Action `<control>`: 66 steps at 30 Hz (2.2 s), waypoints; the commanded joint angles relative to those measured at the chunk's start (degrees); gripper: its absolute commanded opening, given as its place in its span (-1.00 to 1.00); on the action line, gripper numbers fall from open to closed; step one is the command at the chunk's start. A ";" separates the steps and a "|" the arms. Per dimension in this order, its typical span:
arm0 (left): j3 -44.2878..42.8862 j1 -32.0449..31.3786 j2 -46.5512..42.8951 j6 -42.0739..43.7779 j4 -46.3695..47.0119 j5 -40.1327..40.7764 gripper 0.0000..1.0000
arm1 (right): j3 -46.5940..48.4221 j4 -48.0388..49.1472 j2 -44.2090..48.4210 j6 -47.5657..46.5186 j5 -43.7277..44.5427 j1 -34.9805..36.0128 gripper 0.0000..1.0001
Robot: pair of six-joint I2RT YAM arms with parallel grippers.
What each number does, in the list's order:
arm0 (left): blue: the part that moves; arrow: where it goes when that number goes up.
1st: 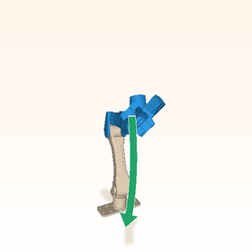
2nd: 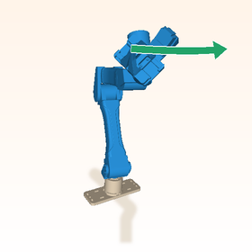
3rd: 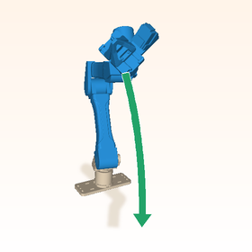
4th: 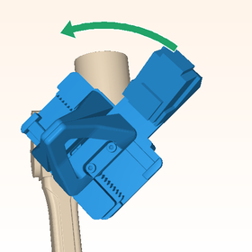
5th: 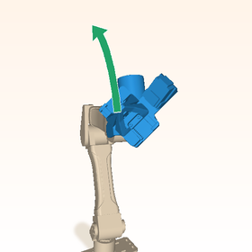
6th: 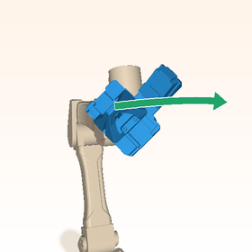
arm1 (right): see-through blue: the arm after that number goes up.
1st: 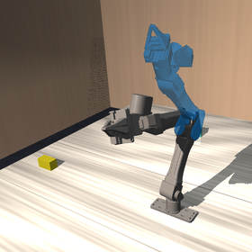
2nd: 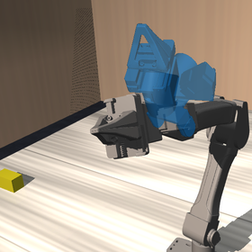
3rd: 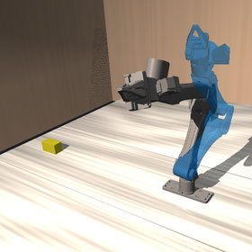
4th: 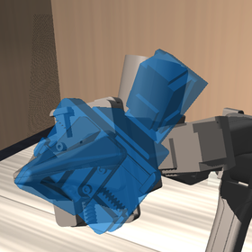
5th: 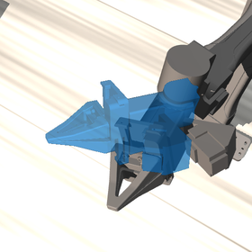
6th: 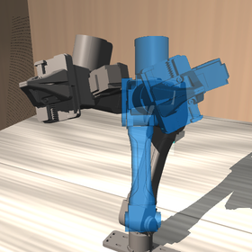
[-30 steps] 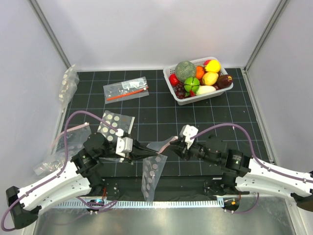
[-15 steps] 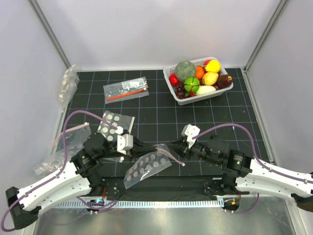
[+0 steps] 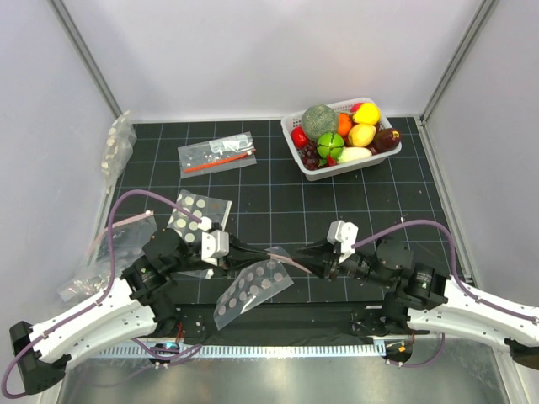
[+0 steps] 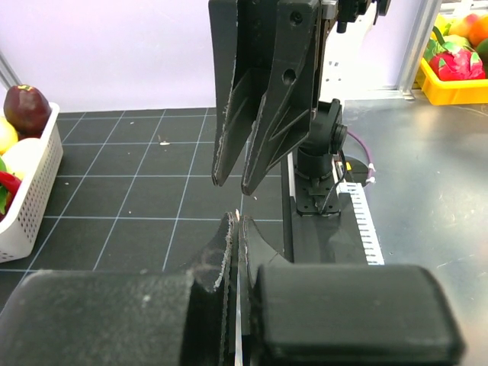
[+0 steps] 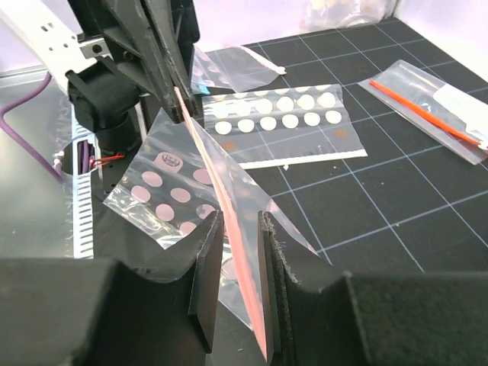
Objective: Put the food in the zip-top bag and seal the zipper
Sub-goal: Open the zipper of the food storage bag at the center of the board.
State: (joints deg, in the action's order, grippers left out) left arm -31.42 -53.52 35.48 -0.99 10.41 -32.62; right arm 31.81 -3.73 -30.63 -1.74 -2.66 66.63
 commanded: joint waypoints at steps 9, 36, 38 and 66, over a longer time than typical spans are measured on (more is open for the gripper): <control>-0.13 -0.18 -2.00 0.20 2.59 -2.09 -1.00 | 0.97 1.88 -4.08 -1.16 -1.92 0.17 -0.40; -0.48 -0.27 -1.91 -0.50 3.21 -5.97 -0.99 | 1.15 1.79 -4.79 -0.11 4.50 0.08 -0.57; -0.31 -0.36 -2.26 -0.67 2.86 -3.00 -1.00 | 1.23 1.79 -4.61 -0.28 3.80 0.17 -0.56; -0.75 -0.27 -2.09 -0.41 1.63 -1.65 -0.99 | -0.52 3.38 -0.48 -1.16 -4.38 0.17 -0.50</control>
State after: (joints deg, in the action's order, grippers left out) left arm -31.35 -53.58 33.63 -1.13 10.50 -33.56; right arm 30.96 -3.03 -32.10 -2.48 -5.87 66.63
